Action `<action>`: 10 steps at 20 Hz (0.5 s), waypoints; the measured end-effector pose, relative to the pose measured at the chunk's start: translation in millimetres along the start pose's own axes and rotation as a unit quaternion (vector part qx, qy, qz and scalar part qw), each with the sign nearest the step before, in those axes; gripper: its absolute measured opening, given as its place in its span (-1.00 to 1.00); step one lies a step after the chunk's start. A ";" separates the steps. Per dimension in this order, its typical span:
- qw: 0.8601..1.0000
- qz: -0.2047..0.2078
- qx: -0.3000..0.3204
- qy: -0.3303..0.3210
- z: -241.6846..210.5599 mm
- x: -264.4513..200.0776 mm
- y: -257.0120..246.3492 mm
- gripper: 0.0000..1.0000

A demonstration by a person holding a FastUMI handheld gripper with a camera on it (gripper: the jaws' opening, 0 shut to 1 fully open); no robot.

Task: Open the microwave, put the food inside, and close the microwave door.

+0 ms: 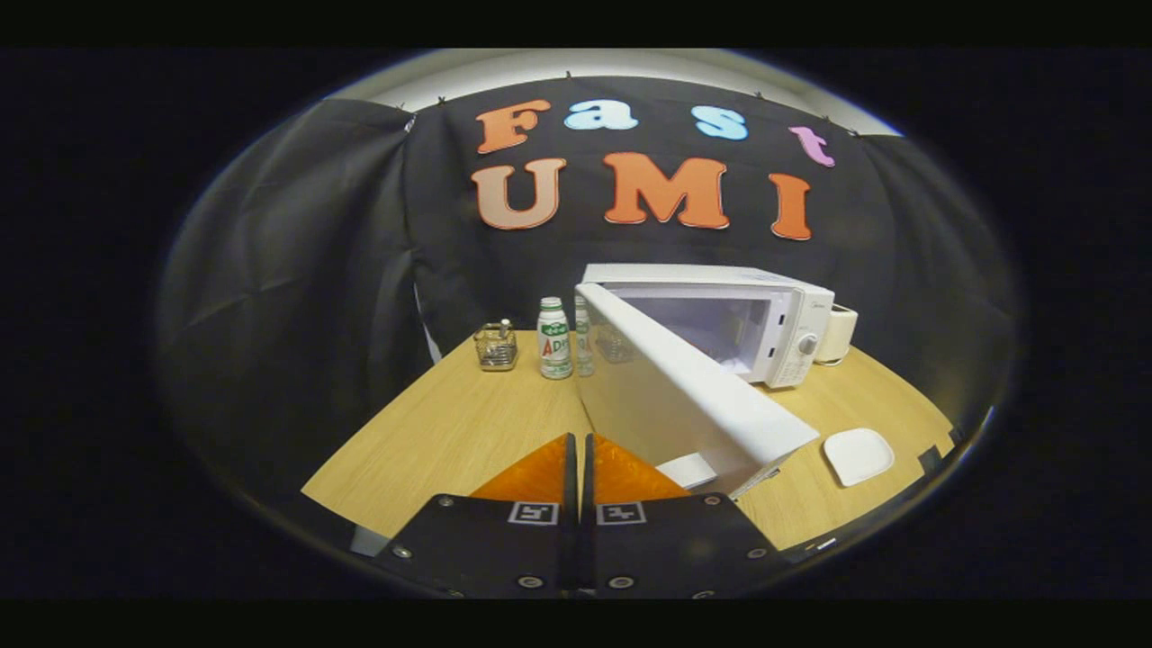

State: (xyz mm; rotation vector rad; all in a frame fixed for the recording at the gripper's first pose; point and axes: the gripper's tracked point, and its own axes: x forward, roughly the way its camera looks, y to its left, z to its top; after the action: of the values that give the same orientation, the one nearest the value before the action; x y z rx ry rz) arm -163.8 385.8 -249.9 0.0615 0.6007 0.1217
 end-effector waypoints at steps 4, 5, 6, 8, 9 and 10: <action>0.998 -0.055 0.012 0.007 -1.4 15.3 -40.8 -0.98; 0.997 -0.069 0.015 0.006 0.3 18.7 -52.1 -0.98; 0.996 -0.085 0.019 0.005 1.6 22.4 -63.8 -0.98; 0.993 -0.116 0.026 0.008 1.8 31.4 -86.9 -0.98; 0.991 -0.129 0.031 0.012 1.5 35.9 -97.7 -0.98; 0.990 -0.139 0.038 0.015 1.7 40.3 -108.0 -0.98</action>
State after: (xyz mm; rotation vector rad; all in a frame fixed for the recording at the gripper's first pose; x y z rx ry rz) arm -119.5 284.0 -281.1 0.0491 0.6385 -0.1703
